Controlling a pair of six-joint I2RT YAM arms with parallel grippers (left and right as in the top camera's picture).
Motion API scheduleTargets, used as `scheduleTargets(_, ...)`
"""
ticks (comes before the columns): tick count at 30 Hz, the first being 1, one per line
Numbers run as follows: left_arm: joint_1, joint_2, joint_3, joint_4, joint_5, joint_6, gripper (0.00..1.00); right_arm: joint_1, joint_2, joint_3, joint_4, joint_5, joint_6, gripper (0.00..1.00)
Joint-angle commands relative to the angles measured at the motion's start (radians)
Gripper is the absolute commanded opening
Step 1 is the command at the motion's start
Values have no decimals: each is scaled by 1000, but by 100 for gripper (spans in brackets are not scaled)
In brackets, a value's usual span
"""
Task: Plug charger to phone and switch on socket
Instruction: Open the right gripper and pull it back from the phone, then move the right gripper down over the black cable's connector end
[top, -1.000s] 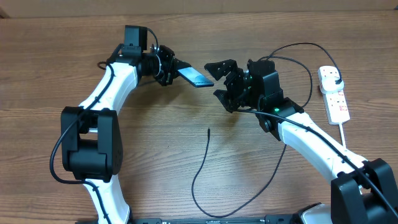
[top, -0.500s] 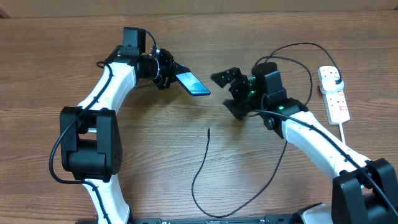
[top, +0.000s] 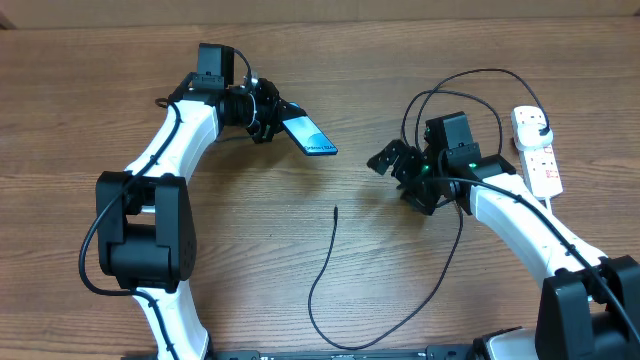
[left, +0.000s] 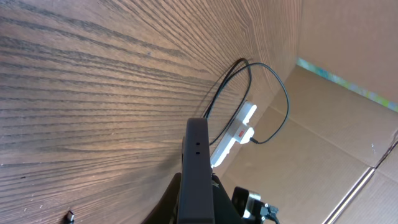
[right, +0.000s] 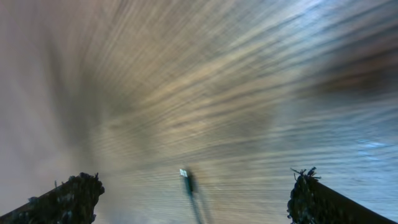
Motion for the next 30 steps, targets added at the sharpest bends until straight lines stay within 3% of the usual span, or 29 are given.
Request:
scheduleTargets(1,3,-24,-1,7,42,27,4,8,-8,54,-50,39,-181,100)
scheduleTargets(9,3,-24,-1,9,26,27,4,149,-8,65,-274,206,-219,92)
scheduleTargets(19,13,-24,-1,47,8,26,4,410,-8,66,-199,348,-182,100)
scheduleTargets(30,64,-24,-1,68,-19,26,4,419,-8,113,-200,337,-147,100)
